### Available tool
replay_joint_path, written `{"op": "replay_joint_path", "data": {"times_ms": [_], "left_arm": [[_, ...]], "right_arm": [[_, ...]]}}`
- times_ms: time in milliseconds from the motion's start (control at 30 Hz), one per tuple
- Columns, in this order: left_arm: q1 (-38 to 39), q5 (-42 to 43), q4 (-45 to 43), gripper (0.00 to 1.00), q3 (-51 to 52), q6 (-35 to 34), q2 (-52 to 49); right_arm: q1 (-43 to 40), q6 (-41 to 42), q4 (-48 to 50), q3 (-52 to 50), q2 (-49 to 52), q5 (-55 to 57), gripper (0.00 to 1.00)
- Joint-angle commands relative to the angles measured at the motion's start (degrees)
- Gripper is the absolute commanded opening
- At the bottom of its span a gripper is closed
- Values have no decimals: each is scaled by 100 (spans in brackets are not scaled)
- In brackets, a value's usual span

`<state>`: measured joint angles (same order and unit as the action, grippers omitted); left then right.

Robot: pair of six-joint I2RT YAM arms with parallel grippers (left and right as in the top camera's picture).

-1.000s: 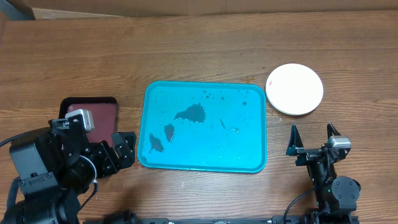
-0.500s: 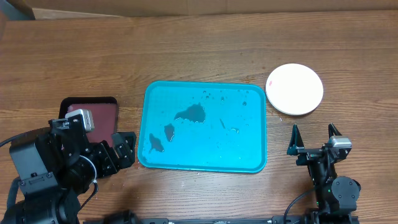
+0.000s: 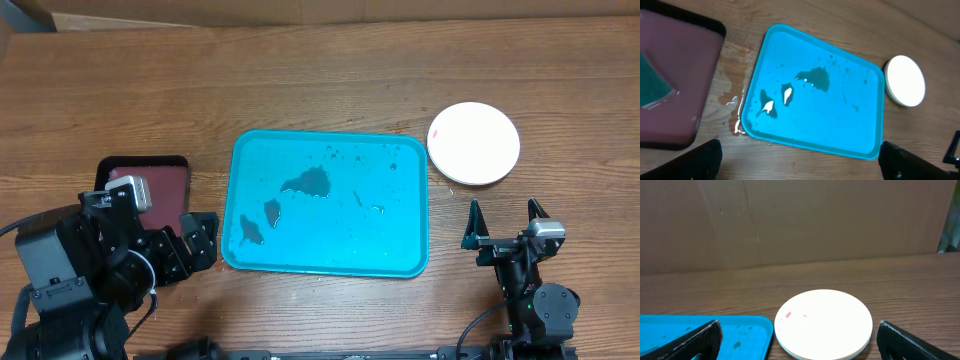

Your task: Clean dirty plates on tray and stack at the side

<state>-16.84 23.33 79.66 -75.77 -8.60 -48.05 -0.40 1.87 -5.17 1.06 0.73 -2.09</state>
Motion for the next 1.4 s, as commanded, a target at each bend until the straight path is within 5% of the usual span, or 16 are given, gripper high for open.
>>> {"op": "replay_joint_path", "data": {"times_ms": [0, 233, 933, 1100, 1367], "left_arm": [[81, -234, 42, 100, 13, 407, 7], [625, 120, -339, 100, 540, 1604, 98], [1403, 11, -6168, 100, 5574, 1665, 2859], [1403, -597, -7366, 100, 6443, 1043, 3445], [1403, -1971, -8032, 100, 7427, 17, 4402]], "right_arm": [[-31, -20, 35, -59, -57, 55, 100], [-31, -20, 35, -59, -57, 55, 100], [-31, -20, 35, -59, -57, 55, 100], [-31, -20, 35, -59, -57, 55, 100], [-31, -20, 35, -59, -57, 55, 100]]}}
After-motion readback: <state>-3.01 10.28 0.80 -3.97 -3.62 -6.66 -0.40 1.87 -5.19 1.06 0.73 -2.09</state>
